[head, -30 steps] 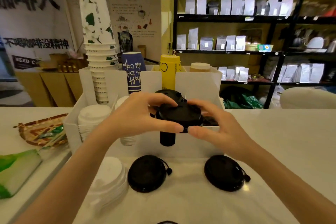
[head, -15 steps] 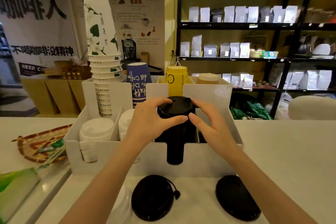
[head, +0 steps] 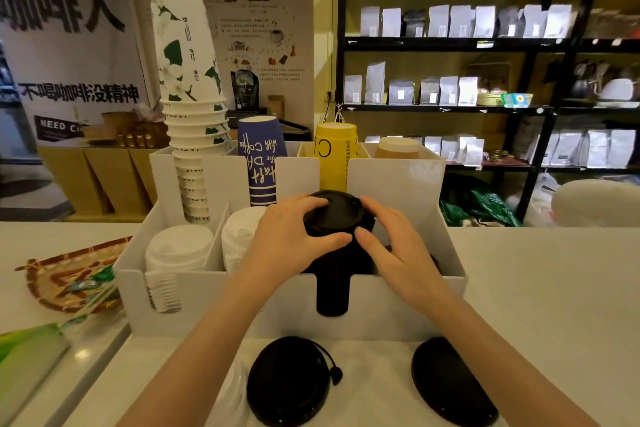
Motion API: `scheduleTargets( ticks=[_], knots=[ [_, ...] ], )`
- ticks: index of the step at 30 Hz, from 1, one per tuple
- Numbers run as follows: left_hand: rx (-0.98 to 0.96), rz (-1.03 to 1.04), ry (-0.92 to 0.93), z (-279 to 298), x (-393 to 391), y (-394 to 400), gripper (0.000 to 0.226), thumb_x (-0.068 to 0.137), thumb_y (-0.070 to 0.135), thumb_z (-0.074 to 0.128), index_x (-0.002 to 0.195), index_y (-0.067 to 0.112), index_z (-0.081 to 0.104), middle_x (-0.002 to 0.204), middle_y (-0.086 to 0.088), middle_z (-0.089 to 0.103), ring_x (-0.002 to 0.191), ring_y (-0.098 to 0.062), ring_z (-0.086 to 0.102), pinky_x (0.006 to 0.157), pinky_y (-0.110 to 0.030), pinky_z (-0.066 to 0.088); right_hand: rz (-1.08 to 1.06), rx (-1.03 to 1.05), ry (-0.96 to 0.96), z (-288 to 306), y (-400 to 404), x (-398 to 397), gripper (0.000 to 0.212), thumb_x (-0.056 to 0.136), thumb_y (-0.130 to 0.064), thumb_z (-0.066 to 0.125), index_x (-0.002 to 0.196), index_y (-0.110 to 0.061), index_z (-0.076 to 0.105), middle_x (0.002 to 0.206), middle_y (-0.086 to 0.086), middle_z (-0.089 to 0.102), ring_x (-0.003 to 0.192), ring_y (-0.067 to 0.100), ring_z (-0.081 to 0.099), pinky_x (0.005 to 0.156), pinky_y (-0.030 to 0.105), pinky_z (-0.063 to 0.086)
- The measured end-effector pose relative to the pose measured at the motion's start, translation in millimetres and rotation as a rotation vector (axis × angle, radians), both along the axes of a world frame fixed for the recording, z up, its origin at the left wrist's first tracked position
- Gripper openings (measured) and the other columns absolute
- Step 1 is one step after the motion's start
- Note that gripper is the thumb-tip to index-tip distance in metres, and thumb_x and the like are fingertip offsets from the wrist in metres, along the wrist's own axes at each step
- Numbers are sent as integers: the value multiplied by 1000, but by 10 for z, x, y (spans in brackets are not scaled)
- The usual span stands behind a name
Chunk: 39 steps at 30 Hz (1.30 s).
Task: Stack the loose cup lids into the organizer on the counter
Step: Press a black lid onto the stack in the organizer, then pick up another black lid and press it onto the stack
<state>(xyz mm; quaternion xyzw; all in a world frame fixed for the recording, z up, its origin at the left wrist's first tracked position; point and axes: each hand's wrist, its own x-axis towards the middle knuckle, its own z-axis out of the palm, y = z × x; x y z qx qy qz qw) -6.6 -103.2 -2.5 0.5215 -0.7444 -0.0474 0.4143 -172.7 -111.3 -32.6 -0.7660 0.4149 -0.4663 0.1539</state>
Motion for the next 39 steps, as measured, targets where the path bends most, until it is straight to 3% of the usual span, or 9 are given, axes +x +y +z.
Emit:
scheduleTargets(
  ticks=[11,15,17,23,28,31,33,35,39],
  knots=[
    [120,-59,-14,-40,75,-24,64,69,45,66,125,23,46,124,-1,38,113,-13,37,89,-19,32,-139,-86,120,1,86,66,47,91,-32,46,134,-17,35,128,5,51,120,17,42,100,32,34],
    [107,-41,-39,-72,65,22,63,73,44,63,128,20,43,117,-2,31,112,-17,33,99,-24,31,-98,-256,-55,9,327,87,40,87,-27,54,124,-17,45,115,-5,52,109,0,41,92,10,32],
    [80,-20,-62,-85,64,28,62,74,44,62,128,19,44,120,-7,35,116,-21,33,102,-30,27,22,-355,-33,-121,516,115,34,86,-25,54,118,-16,49,108,-6,54,103,-2,47,89,8,35],
    [1,13,6,-209,-12,133,54,81,39,55,130,19,41,132,-12,39,124,-23,33,102,-25,22,308,214,351,-652,740,143,54,78,-58,51,125,-40,33,127,-18,41,113,-9,34,95,9,29],
    [69,-69,30,-270,-1,296,57,87,39,46,137,25,24,152,-5,14,138,-15,10,108,-21,9,245,263,462,-838,718,167,73,72,-64,54,133,-37,26,135,-11,40,119,2,34,100,27,35],
    [-40,-159,104,-357,129,558,43,86,35,49,128,26,41,139,6,34,125,2,27,98,-2,19,208,234,473,-889,727,195,72,73,-66,52,133,-33,29,131,-8,46,113,6,39,96,27,37],
    [-42,-177,80,-427,277,727,31,84,36,51,114,27,52,119,10,52,108,4,44,88,-11,36,213,223,465,-913,723,210,71,73,-66,51,132,-31,31,130,-6,48,113,8,41,96,29,37],
    [64,-166,-15,-485,431,827,26,82,42,53,106,32,56,107,15,57,101,3,49,77,-15,40,220,203,455,-920,726,233,71,73,-66,51,132,-31,31,130,-6,49,114,10,42,98,31,37],
    [404,-127,-349,-591,561,862,56,68,63,55,116,35,49,121,14,55,106,-4,48,84,-22,40,209,184,454,-910,732,265,68,73,-66,51,130,-34,34,128,-7,51,113,11,44,98,35,38]
  ],
)
